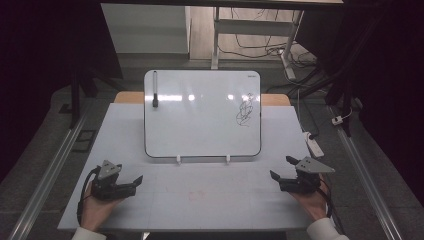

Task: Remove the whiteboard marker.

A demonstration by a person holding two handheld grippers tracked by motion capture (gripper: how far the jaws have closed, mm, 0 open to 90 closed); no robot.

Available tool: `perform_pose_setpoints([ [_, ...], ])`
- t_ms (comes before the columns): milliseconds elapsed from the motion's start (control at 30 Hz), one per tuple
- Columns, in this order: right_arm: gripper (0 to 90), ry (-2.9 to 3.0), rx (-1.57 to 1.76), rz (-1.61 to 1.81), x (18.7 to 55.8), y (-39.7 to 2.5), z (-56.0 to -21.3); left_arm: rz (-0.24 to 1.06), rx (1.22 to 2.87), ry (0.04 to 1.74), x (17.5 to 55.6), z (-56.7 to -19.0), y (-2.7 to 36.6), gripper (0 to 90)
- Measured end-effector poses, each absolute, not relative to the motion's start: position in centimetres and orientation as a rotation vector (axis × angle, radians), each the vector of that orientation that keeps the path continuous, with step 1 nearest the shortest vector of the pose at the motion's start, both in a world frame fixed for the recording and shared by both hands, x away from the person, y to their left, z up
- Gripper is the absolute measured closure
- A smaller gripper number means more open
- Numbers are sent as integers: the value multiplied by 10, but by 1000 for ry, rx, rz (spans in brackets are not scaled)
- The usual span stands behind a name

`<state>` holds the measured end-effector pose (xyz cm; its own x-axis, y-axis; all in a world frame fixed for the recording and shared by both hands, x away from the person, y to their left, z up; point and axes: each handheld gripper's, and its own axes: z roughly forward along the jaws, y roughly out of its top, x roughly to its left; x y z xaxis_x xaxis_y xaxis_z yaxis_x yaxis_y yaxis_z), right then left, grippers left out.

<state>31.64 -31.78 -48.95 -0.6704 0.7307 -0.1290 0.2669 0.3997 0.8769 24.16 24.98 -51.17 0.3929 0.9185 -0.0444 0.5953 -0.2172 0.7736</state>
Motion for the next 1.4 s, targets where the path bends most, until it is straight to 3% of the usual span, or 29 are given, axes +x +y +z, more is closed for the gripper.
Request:
perform_pose_setpoints([
  [433,191,2144,825,1232,314,-314,-493,531,1867,1298,258,-491,251,177],
  [567,196,2148,819,1228,315,-313,-493,505,1843,1293,288,-465,251,181],
  [967,204,2158,842,1224,316,-314,-495,674,1795,1282,379,-393,232,260],
  [1400,206,2175,844,1192,317,-311,-498,788,1759,1327,448,-377,219,380],
])
